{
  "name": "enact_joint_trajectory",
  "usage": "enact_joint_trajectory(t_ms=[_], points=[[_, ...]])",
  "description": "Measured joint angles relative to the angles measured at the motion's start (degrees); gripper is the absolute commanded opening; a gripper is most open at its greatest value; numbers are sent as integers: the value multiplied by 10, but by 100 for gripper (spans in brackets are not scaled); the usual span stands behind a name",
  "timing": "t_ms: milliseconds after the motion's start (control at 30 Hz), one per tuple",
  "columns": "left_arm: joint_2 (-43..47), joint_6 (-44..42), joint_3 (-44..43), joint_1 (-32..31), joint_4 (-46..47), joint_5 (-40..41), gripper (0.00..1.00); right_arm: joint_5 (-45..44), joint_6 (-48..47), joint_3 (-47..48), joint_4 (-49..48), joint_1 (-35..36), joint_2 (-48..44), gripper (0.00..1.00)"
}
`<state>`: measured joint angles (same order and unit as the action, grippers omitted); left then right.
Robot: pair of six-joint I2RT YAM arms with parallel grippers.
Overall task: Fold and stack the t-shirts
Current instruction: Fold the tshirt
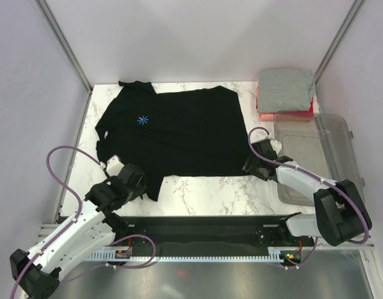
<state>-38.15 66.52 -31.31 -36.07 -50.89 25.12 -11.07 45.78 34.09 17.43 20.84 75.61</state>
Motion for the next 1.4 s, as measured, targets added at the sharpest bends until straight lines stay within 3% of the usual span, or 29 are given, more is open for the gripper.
enact_joint_trajectory(t_ms=[233, 400, 500, 833, 1400], points=[[1, 0, 6, 0, 0, 0, 3, -28, 11, 11, -11, 0, 27, 31], [5, 0, 9, 0, 0, 0, 3, -32, 15, 8, -12, 0, 27, 18], [10, 0, 10, 0, 0, 0, 2, -31, 18, 6, -16, 0, 27, 0], [39, -1, -14, 0, -24, -3, 2, -19, 20, 0, 26, 3, -10, 0], [25, -92, -258, 0, -168, -71, 2, 34, -7, 6, 223, 17, -218, 0]])
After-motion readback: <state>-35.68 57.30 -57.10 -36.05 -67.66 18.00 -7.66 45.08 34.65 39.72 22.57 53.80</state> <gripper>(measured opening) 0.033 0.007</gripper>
